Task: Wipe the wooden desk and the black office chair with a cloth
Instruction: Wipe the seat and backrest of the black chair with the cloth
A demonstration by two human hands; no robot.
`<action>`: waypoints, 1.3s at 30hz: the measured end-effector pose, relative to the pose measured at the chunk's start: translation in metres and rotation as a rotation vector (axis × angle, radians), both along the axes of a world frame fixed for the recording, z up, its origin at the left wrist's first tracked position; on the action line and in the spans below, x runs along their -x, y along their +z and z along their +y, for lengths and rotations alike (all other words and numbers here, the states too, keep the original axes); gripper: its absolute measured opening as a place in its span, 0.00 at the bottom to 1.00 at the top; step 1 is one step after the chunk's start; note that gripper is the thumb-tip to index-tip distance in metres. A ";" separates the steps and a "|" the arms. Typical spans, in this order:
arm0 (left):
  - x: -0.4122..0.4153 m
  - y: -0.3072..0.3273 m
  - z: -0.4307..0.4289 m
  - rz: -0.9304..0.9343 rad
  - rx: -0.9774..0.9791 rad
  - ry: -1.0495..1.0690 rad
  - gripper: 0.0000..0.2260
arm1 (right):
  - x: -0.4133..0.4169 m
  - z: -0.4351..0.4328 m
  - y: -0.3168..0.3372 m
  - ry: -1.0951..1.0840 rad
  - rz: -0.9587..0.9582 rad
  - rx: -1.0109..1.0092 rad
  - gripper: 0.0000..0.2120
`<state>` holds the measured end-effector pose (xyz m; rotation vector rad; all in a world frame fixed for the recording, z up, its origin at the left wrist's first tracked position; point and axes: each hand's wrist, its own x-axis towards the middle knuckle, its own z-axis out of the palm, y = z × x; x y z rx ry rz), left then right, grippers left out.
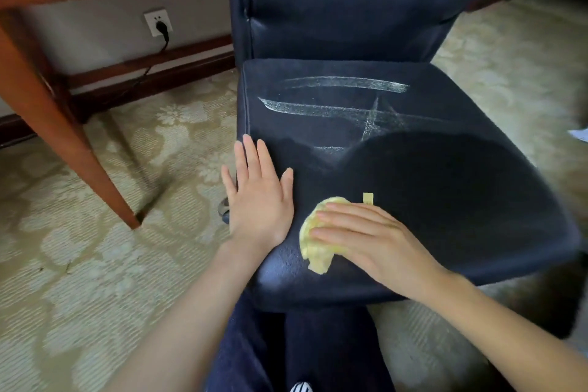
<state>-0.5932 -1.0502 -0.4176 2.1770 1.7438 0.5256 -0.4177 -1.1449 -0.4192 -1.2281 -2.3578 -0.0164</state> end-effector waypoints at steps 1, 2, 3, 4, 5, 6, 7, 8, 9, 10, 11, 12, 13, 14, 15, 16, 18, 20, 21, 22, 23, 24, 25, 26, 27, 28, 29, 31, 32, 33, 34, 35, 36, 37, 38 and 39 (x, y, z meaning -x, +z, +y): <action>0.001 -0.002 -0.001 -0.014 -0.017 0.013 0.29 | -0.002 0.009 0.003 0.001 0.037 0.028 0.13; 0.001 -0.003 -0.002 -0.027 -0.029 0.021 0.29 | -0.005 0.019 0.007 0.015 0.067 0.057 0.13; 0.002 -0.005 -0.001 -0.041 -0.036 0.026 0.28 | -0.007 0.031 0.012 0.038 0.094 0.086 0.12; 0.003 -0.005 -0.001 -0.056 -0.043 0.030 0.28 | -0.008 0.044 0.016 0.065 0.117 0.122 0.11; 0.003 -0.006 0.000 -0.072 -0.051 0.033 0.28 | -0.009 0.056 0.021 0.092 0.128 0.153 0.10; 0.004 -0.007 0.000 -0.088 -0.057 0.035 0.27 | -0.009 0.068 0.024 0.103 0.131 0.168 0.10; 0.004 -0.008 0.002 -0.104 -0.061 0.035 0.27 | -0.010 0.081 0.027 0.097 0.129 0.166 0.10; 0.005 -0.008 0.003 -0.121 -0.062 0.037 0.27 | -0.012 0.093 0.029 0.078 0.132 0.177 0.10; 0.007 -0.008 0.002 -0.133 -0.062 0.039 0.27 | -0.013 0.104 0.029 0.038 0.142 0.200 0.10; 0.007 -0.009 0.004 -0.144 -0.063 0.039 0.27 | -0.016 0.119 0.029 -0.024 0.166 0.230 0.10; 0.009 -0.009 0.006 -0.150 -0.066 0.039 0.27 | -0.019 0.132 0.028 -0.104 0.197 0.256 0.11; 0.010 -0.009 0.008 -0.153 -0.070 0.038 0.26 | -0.021 0.146 0.027 -0.191 0.225 0.282 0.11; 0.011 -0.009 0.010 -0.156 -0.075 0.037 0.26 | -0.020 0.159 0.026 -0.276 0.243 0.299 0.11; 0.013 -0.008 0.013 -0.160 -0.082 0.038 0.26 | -0.018 0.171 0.025 -0.348 0.248 0.303 0.12; 0.014 -0.008 0.015 -0.165 -0.091 0.039 0.25 | -0.015 0.181 0.024 -0.413 0.244 0.298 0.12; 0.016 -0.007 0.018 -0.171 -0.105 0.038 0.24 | -0.011 0.189 0.024 -0.475 0.233 0.292 0.12; 0.020 -0.007 0.024 -0.169 -0.142 0.037 0.22 | -0.005 0.197 0.022 -0.543 0.200 0.298 0.13; 0.023 -0.007 0.031 -0.148 -0.163 0.037 0.21 | -0.005 0.195 0.019 -0.496 0.174 0.303 0.15; 0.024 -0.007 0.034 -0.137 -0.167 0.037 0.21 | -0.006 0.189 0.018 -0.446 0.173 0.294 0.16; 0.026 -0.007 0.038 -0.127 -0.175 0.032 0.20 | -0.006 0.181 0.018 -0.399 0.182 0.283 0.16; 0.028 -0.007 0.042 -0.117 -0.186 0.021 0.20 | -0.004 0.172 0.019 -0.362 0.193 0.274 0.17; 0.030 -0.007 0.046 -0.106 -0.198 0.005 0.20 | -0.001 0.161 0.019 -0.332 0.196 0.273 0.17; 0.031 -0.006 0.050 -0.094 -0.208 -0.011 0.20 | 0.002 0.150 0.020 -0.301 0.187 0.272 0.17; 0.032 -0.006 0.053 -0.082 -0.212 -0.025 0.19 | 0.006 0.139 0.022 -0.271 0.165 0.265 0.16; 0.034 -0.006 0.056 -0.069 -0.212 -0.035 0.19 | 0.010 0.127 0.023 -0.241 0.141 0.255 0.15; 0.035 -0.005 0.059 -0.054 -0.213 -0.044 0.19 | 0.013 0.114 0.024 -0.217 0.127 0.250 0.14; 0.036 -0.003 0.061 -0.032 -0.219 -0.055 0.20 | 0.017 0.102 0.025 -0.203 0.125 0.251 0.14; 0.038 0.001 0.065 0.042 -0.232 -0.072 0.20 | 0.022 0.077 0.025 -0.212 0.146 0.268 0.15; 0.039 0.003 0.066 0.101 -0.242 -0.074 0.21 | 0.024 0.065 0.024 -0.223 0.151 0.278 0.15; 0.040 0.005 0.067 0.173 -0.260 -0.072 0.21 | 0.023 0.053 0.022 -0.228 0.149 0.282 0.16; 0.040 0.008 0.066 0.245 -0.284 -0.071 0.22 | 0.021 0.042 0.019 -0.227 0.139 0.275 0.17; 0.039 0.011 0.063 0.303 -0.306 -0.074 0.25 | 0.017 0.032 0.018 -0.228 0.125 0.269 0.17; 0.037 0.014 0.059 0.340 -0.322 -0.082 0.28 | 0.011 0.024 0.017 -0.239 0.111 0.267 0.17; 0.034 0.016 0.053 0.353 -0.328 -0.095 0.31 | 0.005 0.018 0.018 -0.257 0.099 0.256 0.16; 0.030 0.016 0.048 0.353 -0.320 -0.112 0.33 | -0.002 0.014 0.018 -0.280 0.095 0.229 0.14; 0.026 0.015 0.042 0.347 -0.300 -0.126 0.34 | -0.009 0.012 0.018 -0.304 0.095 0.196 0.13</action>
